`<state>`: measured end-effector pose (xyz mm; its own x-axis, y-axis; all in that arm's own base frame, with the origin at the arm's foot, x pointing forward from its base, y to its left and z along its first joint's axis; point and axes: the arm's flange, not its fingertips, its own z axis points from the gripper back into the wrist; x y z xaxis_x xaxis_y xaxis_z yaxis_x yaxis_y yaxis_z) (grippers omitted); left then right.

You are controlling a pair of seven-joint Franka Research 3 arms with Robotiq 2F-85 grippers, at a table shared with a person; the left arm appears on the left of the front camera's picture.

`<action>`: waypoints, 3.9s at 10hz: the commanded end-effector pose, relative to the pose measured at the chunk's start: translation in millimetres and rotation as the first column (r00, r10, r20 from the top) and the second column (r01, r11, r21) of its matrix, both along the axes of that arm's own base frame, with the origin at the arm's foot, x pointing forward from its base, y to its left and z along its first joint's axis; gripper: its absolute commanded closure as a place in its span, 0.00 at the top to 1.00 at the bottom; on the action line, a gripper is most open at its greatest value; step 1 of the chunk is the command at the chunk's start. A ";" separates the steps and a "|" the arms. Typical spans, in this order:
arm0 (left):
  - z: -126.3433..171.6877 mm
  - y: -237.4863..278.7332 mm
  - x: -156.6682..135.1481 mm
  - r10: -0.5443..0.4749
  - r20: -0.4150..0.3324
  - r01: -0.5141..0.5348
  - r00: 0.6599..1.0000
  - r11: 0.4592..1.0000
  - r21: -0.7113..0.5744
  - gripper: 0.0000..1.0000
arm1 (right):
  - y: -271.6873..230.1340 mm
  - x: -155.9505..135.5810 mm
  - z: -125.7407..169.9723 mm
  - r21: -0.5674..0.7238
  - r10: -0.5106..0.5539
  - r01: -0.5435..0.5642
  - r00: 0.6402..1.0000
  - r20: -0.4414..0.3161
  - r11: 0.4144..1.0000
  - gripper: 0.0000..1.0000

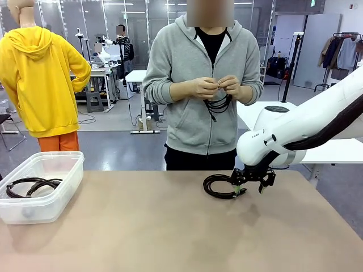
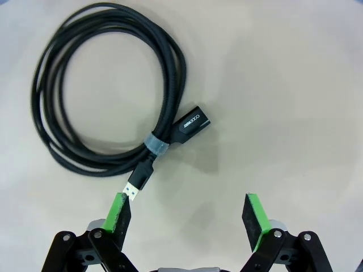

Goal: Organize and store the cables.
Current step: Place the USB Extension Cable into the Organizing box.

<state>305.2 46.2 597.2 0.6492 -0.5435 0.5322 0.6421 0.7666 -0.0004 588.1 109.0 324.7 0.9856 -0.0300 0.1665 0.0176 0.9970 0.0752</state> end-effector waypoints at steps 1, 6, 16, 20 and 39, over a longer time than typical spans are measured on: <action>0.2 -0.6 -0.8 0.004 -0.002 -0.004 1.000 1.000 0.010 1.00 | 23.4 14.2 1.8 -0.029 -0.168 0.167 0.984 -0.057 0.986 1.00; 0.2 -0.6 -0.8 0.004 -0.002 -0.004 1.000 1.000 0.010 1.00 | 30.8 33.7 0.5 -0.042 -0.306 0.303 0.946 -0.106 0.952 1.00; 0.2 -0.6 -0.8 0.004 -0.002 -0.004 1.000 1.000 0.010 1.00 | 22.5 54.0 -23.0 -0.037 -0.303 0.301 0.939 -0.163 0.953 0.42; 0.2 -0.6 -0.8 0.004 -0.002 -0.004 1.000 1.000 0.010 1.00 | 26.4 48.2 -20.7 -0.028 -0.290 0.290 0.943 -0.164 0.957 0.00; 0.2 -0.6 -0.8 0.004 -0.002 -0.004 1.000 1.000 0.010 1.00 | 121.7 -101.3 70.4 0.272 0.118 -0.125 0.992 0.044 0.954 0.00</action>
